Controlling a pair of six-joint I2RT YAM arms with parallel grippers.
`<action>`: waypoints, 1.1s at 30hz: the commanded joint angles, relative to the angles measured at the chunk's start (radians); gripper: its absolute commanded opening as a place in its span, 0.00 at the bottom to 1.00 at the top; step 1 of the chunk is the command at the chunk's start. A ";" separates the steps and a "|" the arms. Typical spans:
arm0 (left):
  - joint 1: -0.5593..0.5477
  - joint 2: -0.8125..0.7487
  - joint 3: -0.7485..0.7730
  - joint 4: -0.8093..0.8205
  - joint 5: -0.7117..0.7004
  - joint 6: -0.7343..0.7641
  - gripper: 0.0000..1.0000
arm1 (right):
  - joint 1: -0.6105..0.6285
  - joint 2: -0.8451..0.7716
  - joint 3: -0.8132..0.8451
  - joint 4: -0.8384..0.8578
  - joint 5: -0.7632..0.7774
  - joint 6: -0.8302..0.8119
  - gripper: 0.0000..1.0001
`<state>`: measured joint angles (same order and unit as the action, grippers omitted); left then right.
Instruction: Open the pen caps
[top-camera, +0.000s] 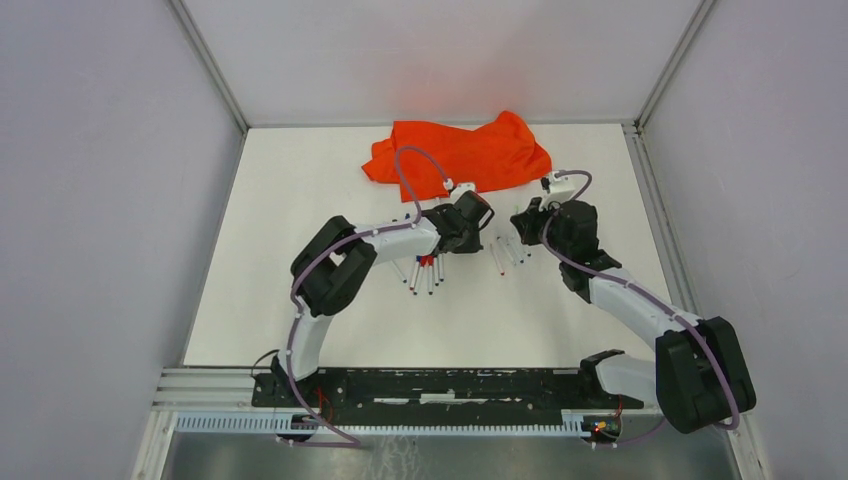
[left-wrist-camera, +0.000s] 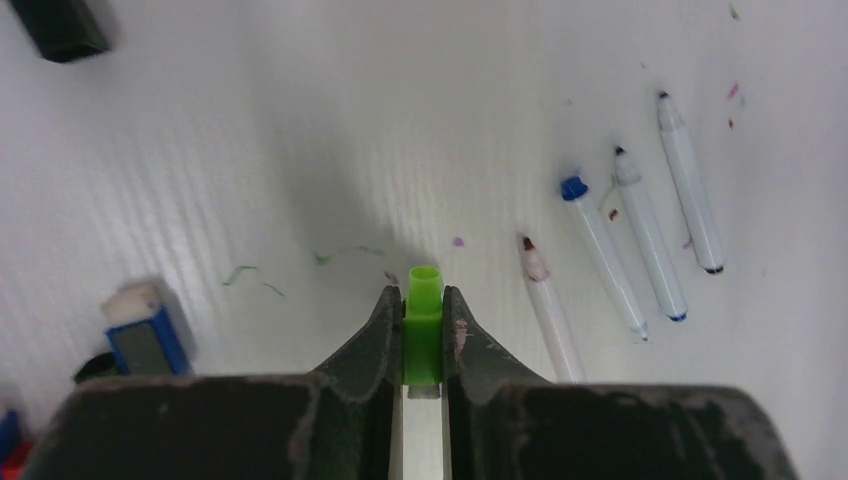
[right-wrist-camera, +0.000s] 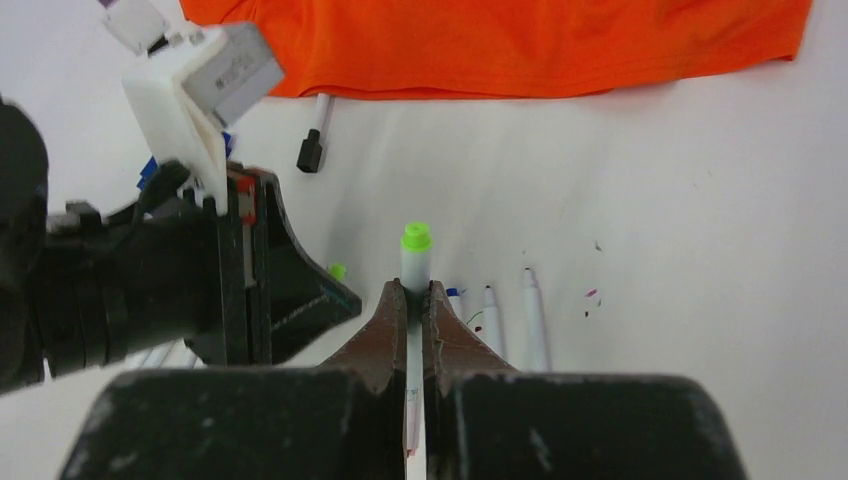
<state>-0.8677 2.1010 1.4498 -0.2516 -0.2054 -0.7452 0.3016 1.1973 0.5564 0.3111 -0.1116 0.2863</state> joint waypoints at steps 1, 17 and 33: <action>0.081 -0.080 -0.021 -0.044 -0.017 -0.014 0.08 | 0.044 0.034 0.035 -0.024 -0.023 -0.047 0.00; 0.265 -0.222 -0.139 -0.104 -0.029 0.073 0.12 | 0.209 0.193 0.062 -0.075 0.048 -0.095 0.00; 0.347 -0.207 -0.230 -0.062 0.003 0.079 0.36 | 0.233 0.319 0.067 -0.097 0.159 -0.112 0.08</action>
<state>-0.5343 1.9121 1.2293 -0.3397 -0.2218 -0.7044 0.5327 1.4872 0.5873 0.2234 -0.0204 0.2020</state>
